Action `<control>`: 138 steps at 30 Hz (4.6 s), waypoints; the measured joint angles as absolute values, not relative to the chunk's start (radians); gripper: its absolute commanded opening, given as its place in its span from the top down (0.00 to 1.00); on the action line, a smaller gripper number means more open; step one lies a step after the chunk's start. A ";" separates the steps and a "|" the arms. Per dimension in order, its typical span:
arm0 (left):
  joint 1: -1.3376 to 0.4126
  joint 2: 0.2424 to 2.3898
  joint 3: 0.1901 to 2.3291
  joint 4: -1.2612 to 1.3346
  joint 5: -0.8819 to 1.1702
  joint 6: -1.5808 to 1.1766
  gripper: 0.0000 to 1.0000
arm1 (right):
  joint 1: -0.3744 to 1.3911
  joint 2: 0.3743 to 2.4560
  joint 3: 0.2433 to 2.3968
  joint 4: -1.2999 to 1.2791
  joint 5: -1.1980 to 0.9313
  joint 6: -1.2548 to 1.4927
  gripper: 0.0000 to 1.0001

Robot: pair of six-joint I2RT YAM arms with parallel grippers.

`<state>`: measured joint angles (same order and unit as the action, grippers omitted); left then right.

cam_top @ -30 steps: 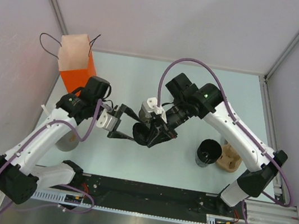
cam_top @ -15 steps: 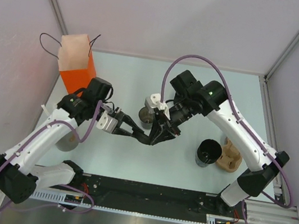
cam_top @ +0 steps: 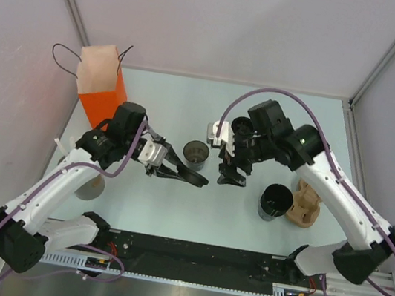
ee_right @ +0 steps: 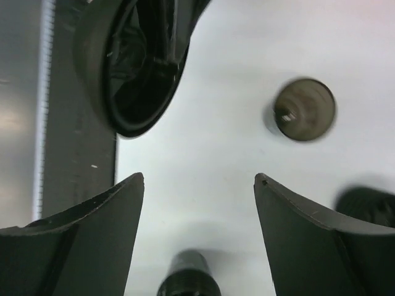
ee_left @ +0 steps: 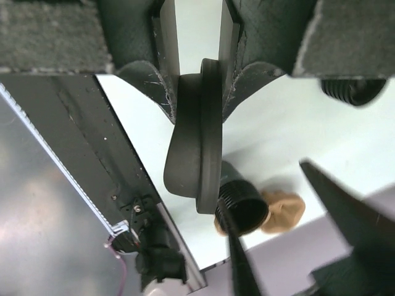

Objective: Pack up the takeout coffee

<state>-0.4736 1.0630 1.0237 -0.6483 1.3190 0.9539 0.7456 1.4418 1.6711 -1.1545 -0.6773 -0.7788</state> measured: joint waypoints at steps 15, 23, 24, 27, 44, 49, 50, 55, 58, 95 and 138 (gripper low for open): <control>-0.413 1.018 0.800 -0.093 1.052 0.188 1.00 | 0.872 1.177 1.459 -0.743 -0.150 -0.665 0.35; -0.315 1.159 0.831 0.024 0.995 -0.089 1.00 | 0.966 1.256 1.453 -0.662 0.002 -0.674 0.42; -0.311 1.173 0.832 0.030 0.993 -0.112 1.00 | 0.975 1.267 1.453 -0.657 0.019 -0.678 0.43; -0.310 1.210 0.832 0.045 0.992 -0.170 1.00 | 1.015 1.309 1.452 -0.639 0.078 -0.701 0.47; -0.310 1.237 0.830 0.099 1.002 -0.247 1.00 | 1.127 1.443 1.441 -0.525 0.273 -0.806 0.59; -0.310 1.232 0.823 0.111 1.002 -0.248 1.00 | 1.126 1.459 1.439 -0.487 0.302 -0.829 0.60; -0.310 1.230 0.820 0.111 1.003 -0.249 1.00 | 1.126 1.461 1.439 -0.480 0.307 -0.833 0.60; -0.310 1.229 0.817 0.114 1.010 -0.255 1.00 | 1.122 1.474 1.439 -0.451 0.319 -0.850 0.60; -0.310 1.227 0.815 0.120 1.016 -0.255 1.00 | 1.120 1.486 1.439 -0.439 0.326 -0.861 0.60; -0.301 1.206 0.804 0.146 1.010 -0.254 0.27 | 1.083 1.514 1.438 -0.414 0.308 -0.872 1.00; -0.157 0.796 0.732 -0.197 0.788 0.436 0.00 | 0.687 2.230 2.402 -1.324 -0.294 -0.582 0.98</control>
